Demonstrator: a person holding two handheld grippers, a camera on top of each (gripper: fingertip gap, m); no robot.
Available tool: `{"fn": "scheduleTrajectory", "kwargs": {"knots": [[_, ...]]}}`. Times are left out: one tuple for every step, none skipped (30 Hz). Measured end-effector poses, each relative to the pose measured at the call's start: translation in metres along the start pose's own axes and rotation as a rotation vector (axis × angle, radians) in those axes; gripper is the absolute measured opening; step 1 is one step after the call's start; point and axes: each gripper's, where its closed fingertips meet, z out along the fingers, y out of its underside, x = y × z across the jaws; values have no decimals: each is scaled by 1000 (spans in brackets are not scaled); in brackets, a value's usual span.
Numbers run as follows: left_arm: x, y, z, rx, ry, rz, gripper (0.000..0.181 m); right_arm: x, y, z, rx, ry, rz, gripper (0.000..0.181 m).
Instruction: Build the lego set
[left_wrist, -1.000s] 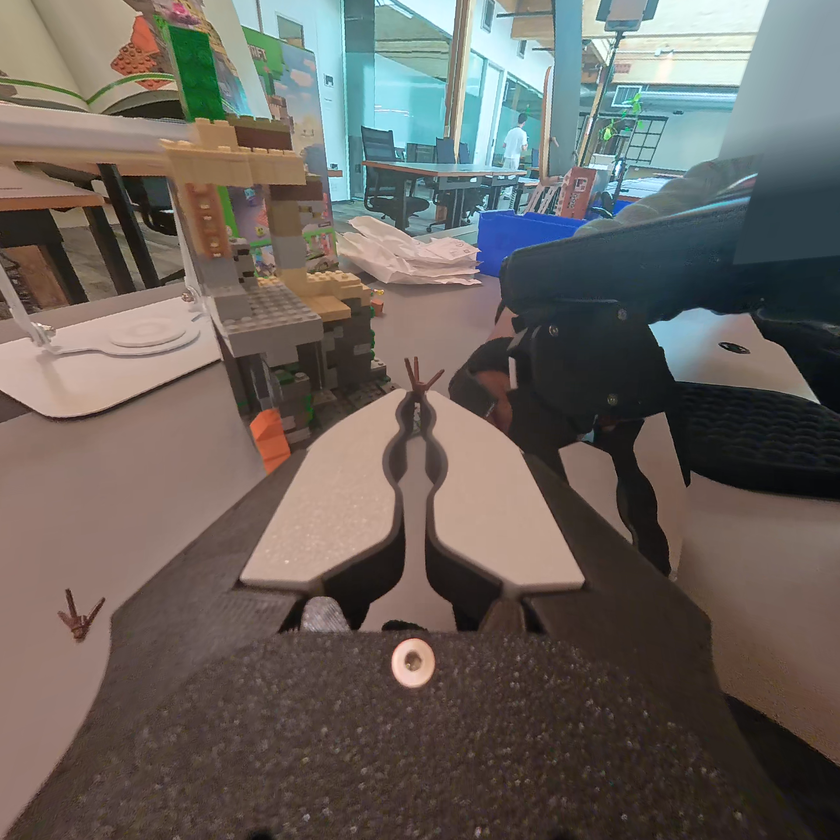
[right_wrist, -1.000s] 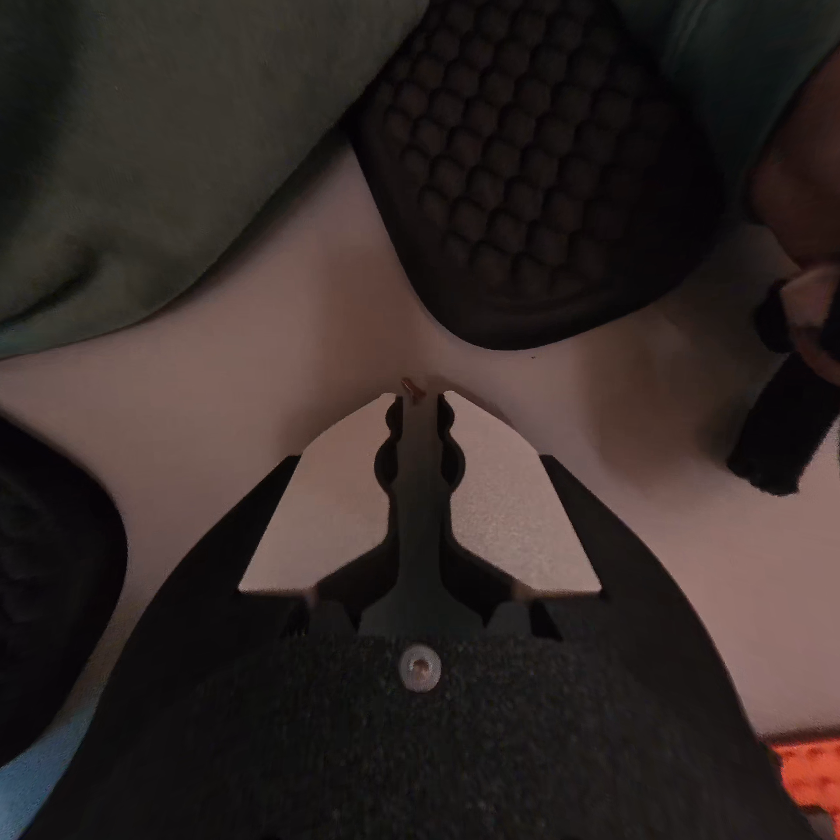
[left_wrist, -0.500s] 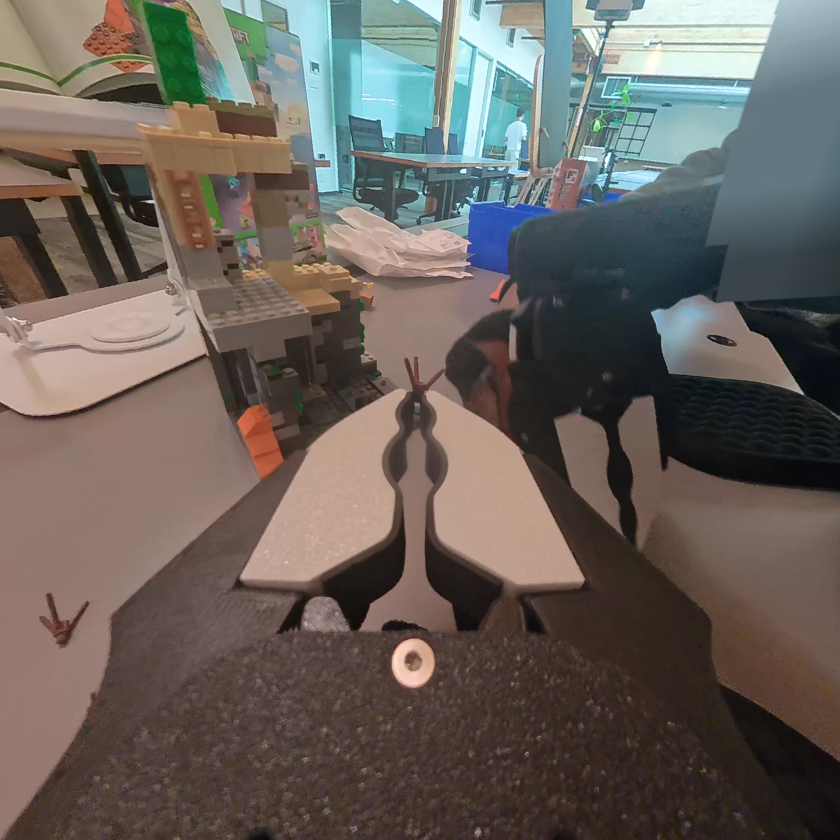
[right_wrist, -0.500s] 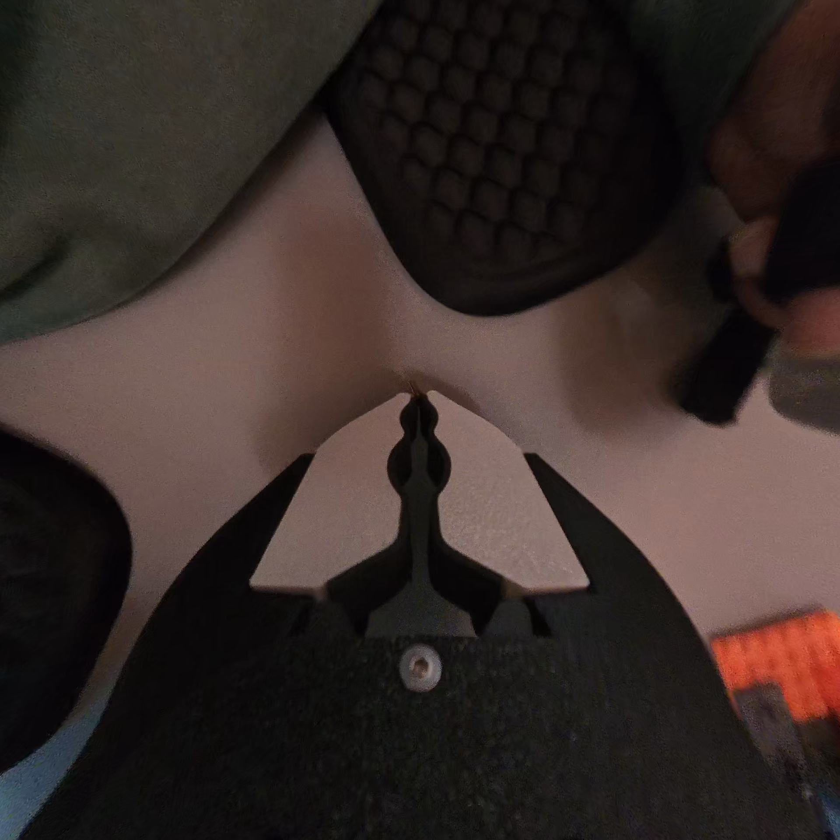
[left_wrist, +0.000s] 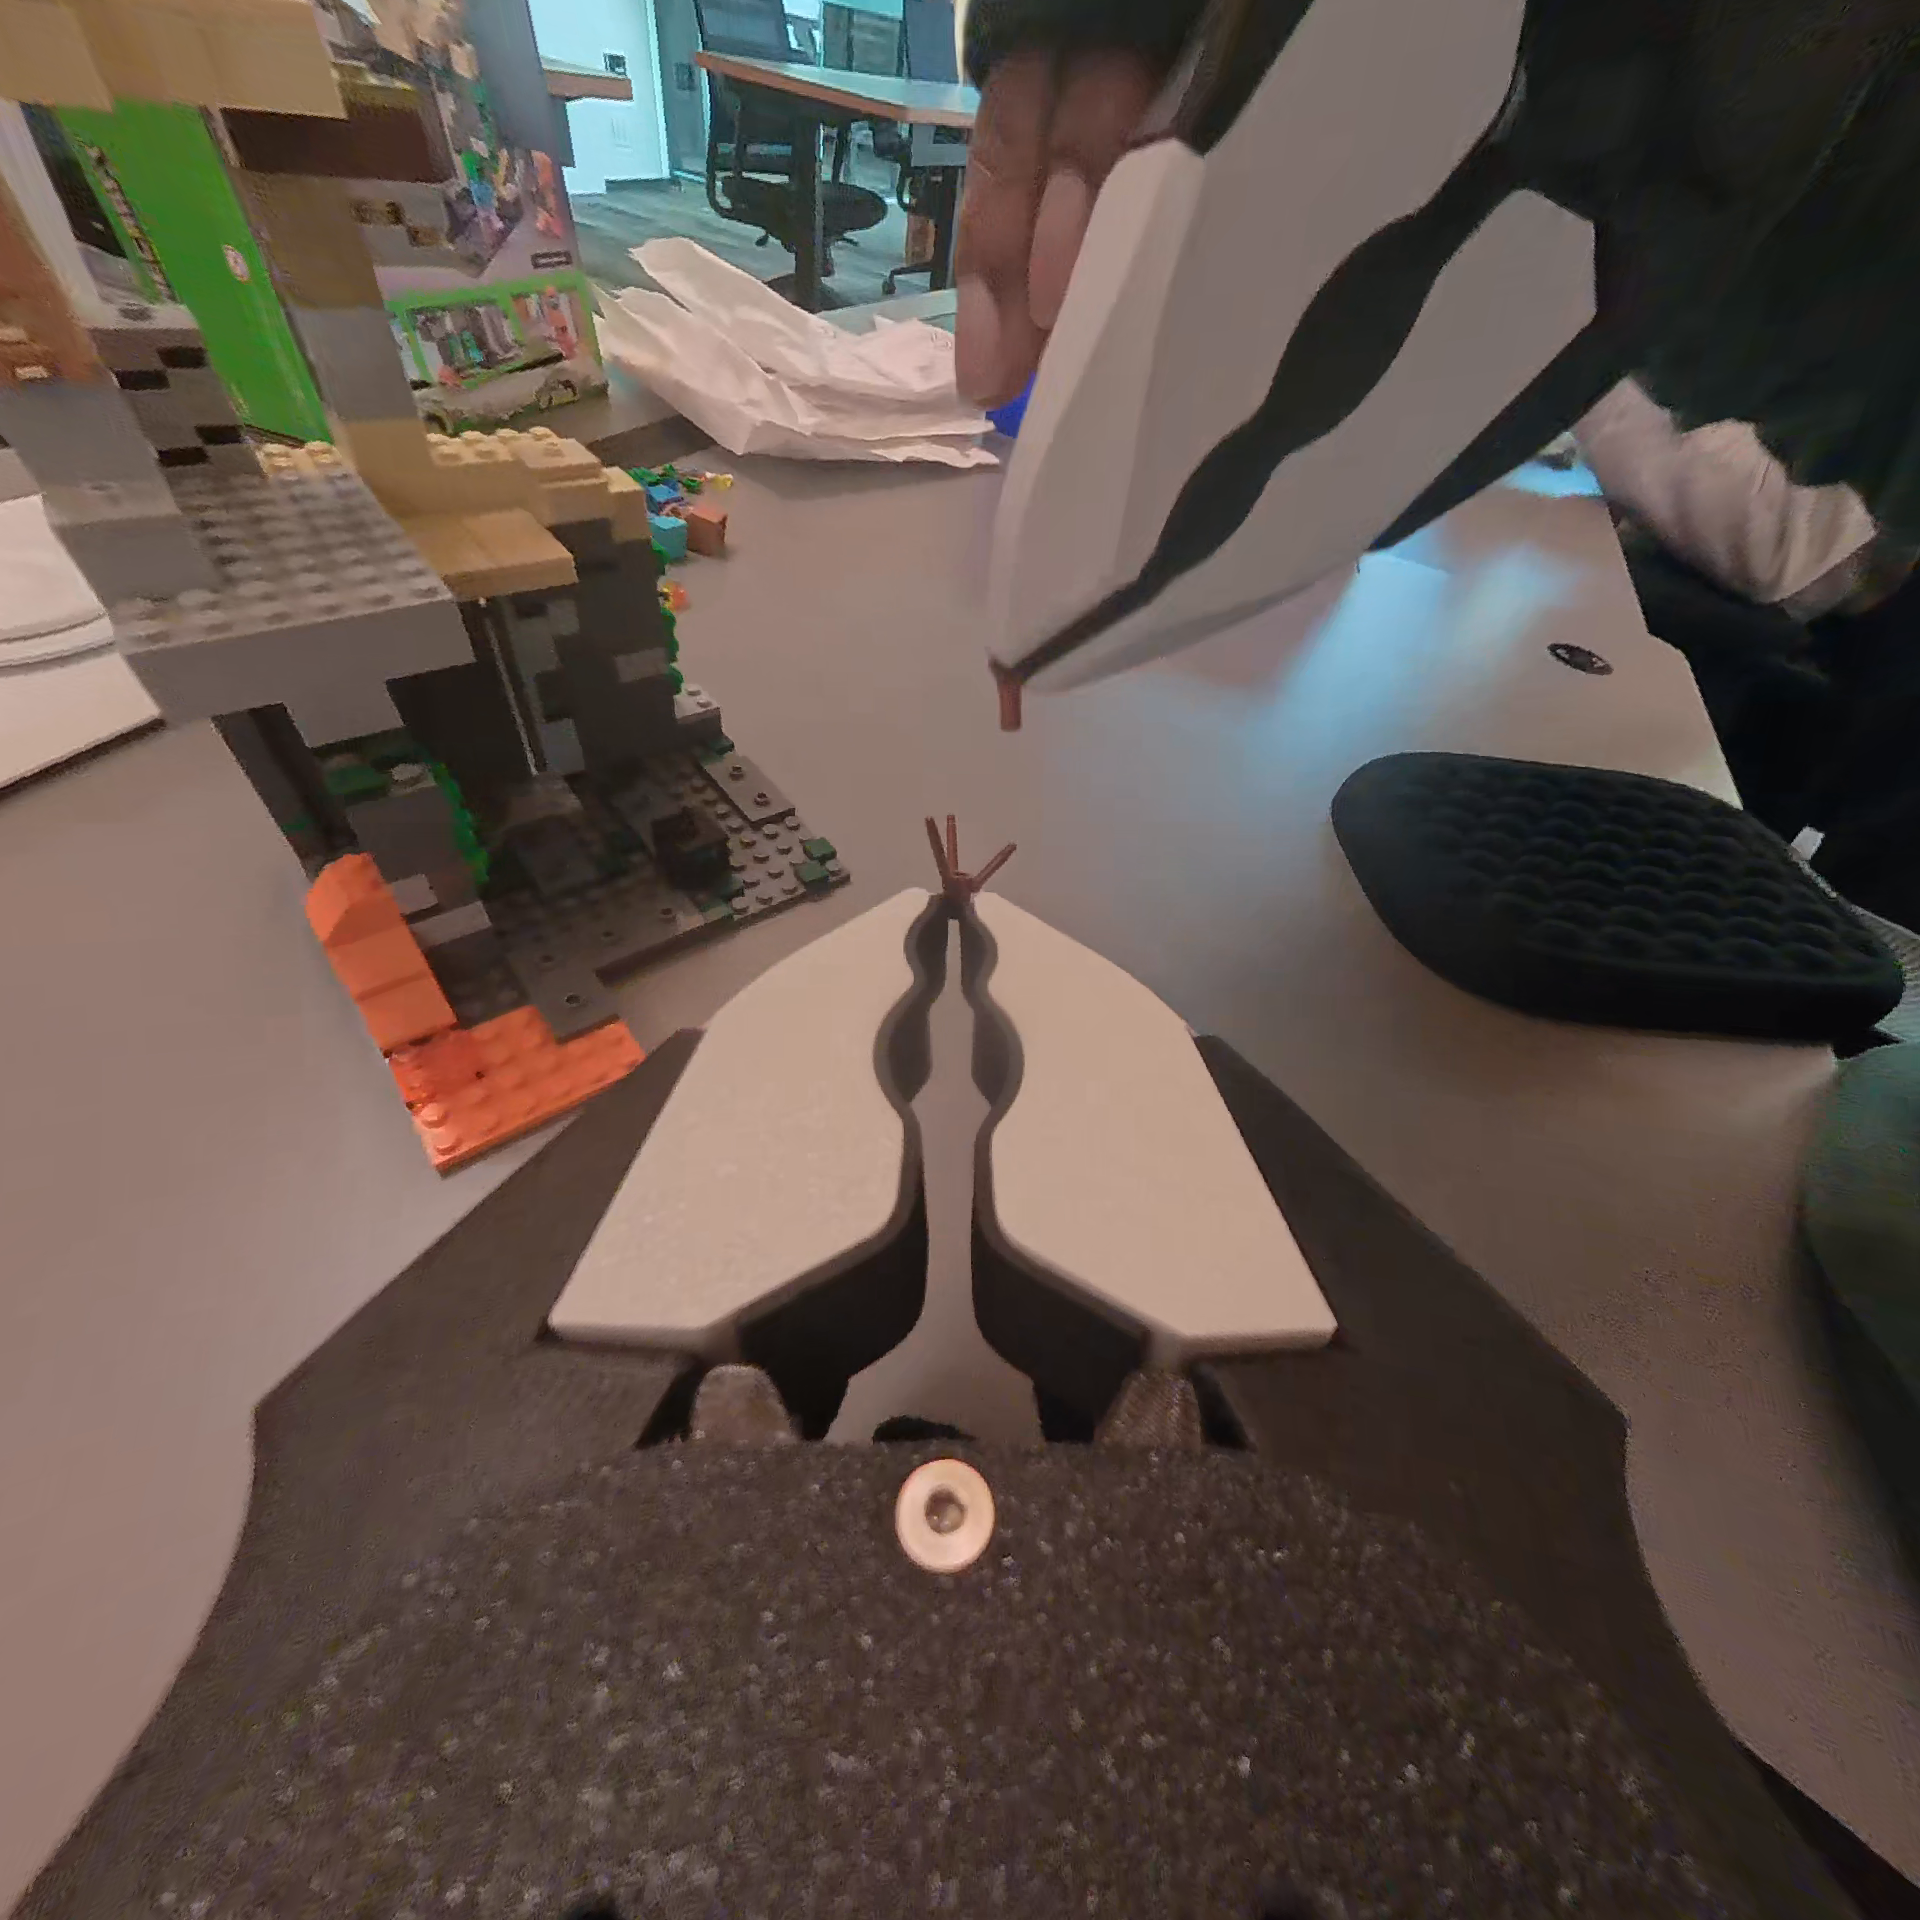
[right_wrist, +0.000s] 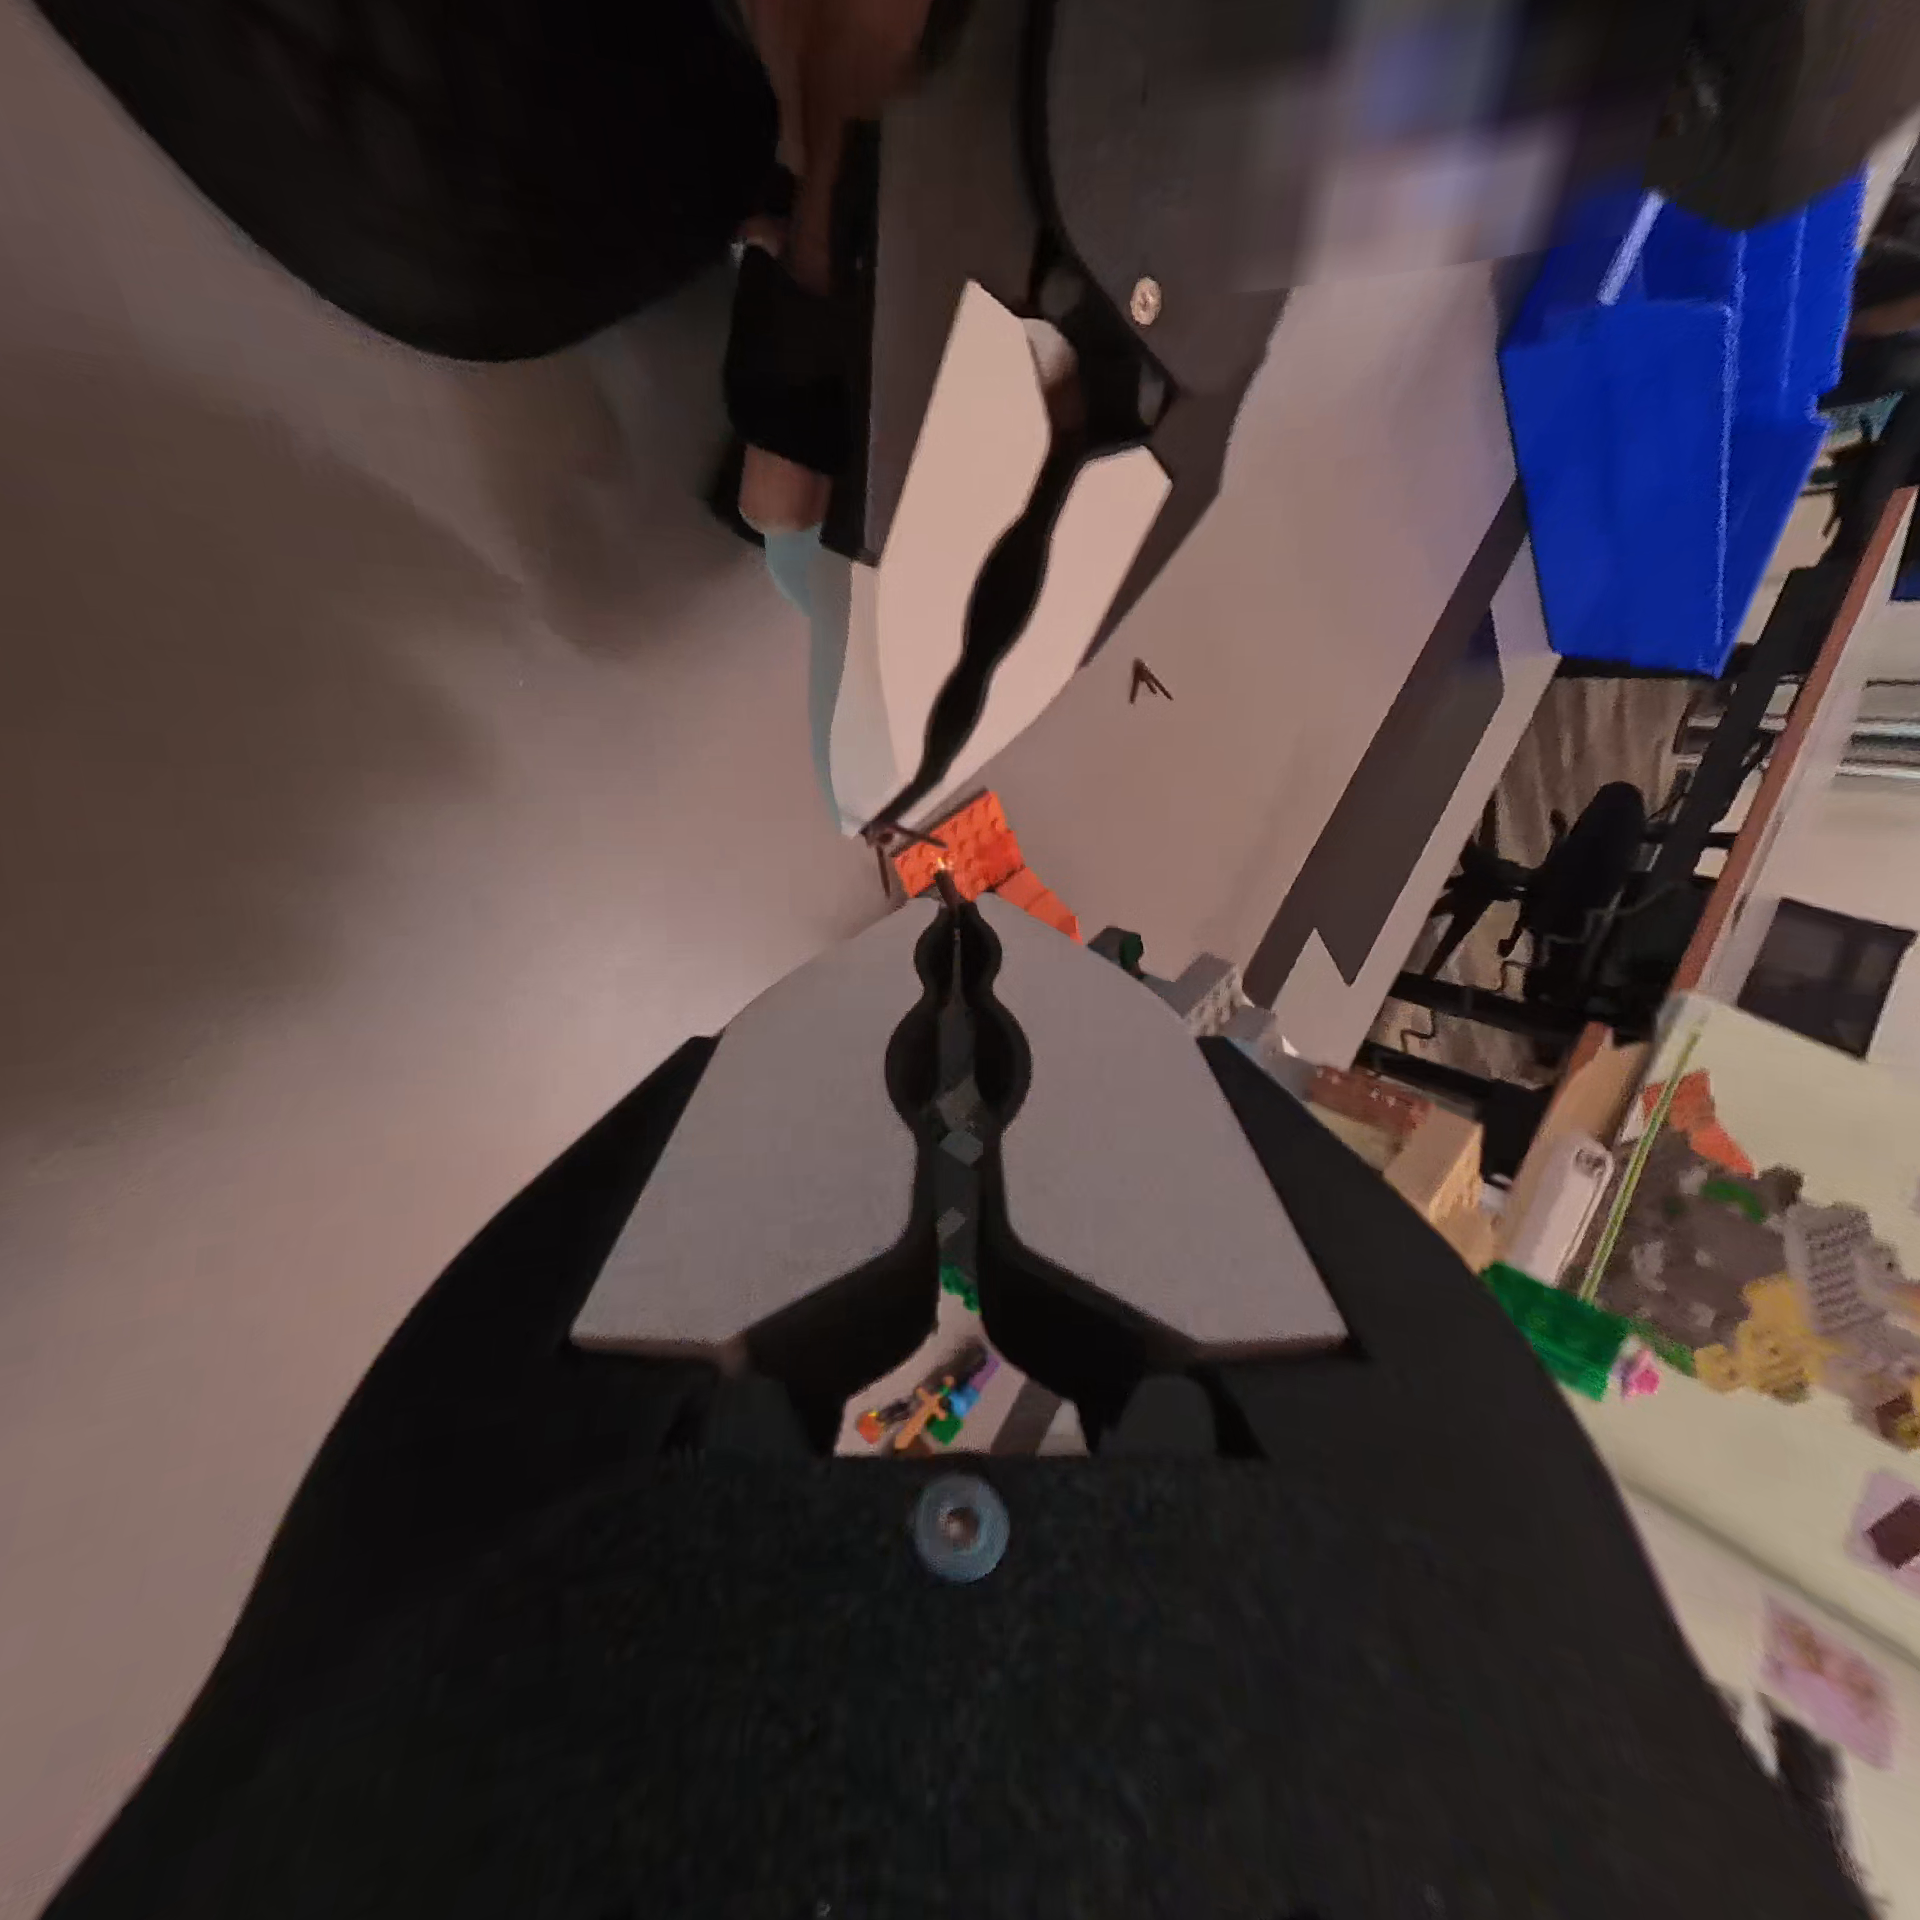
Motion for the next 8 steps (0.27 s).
{"fn": "scheduleTrajectory", "kwargs": {"knots": [[1, 1, 0, -7, -5, 12, 2, -3, -2, 3, -18, -10, -29, 0], [2, 0, 0, -9, -8, 21, 2, -5, -2, 7, -33, -14, -57, 0], [3, 0, 0, -10, -7, 26, 2, -7, -3, 9, -38, -15, -83, 0], [4, -1, 0, -13, -6, 29, 2, -9, -3, 12, -42, -25, -102, 0], [4, -1, -1, -15, -5, 32, 2, -11, -2, 14, -50, -31, -112, 0], [6, -1, -1, -16, 1, 35, 2, -11, -1, 15, -62, -31, -123, 0], [6, -1, -1, -16, 6, 37, 2, -12, 0, 16, -71, -31, -135, 1], [7, -1, -2, -17, 10, 37, 2, -13, 0, 17, -73, -31, -141, 1]]}}
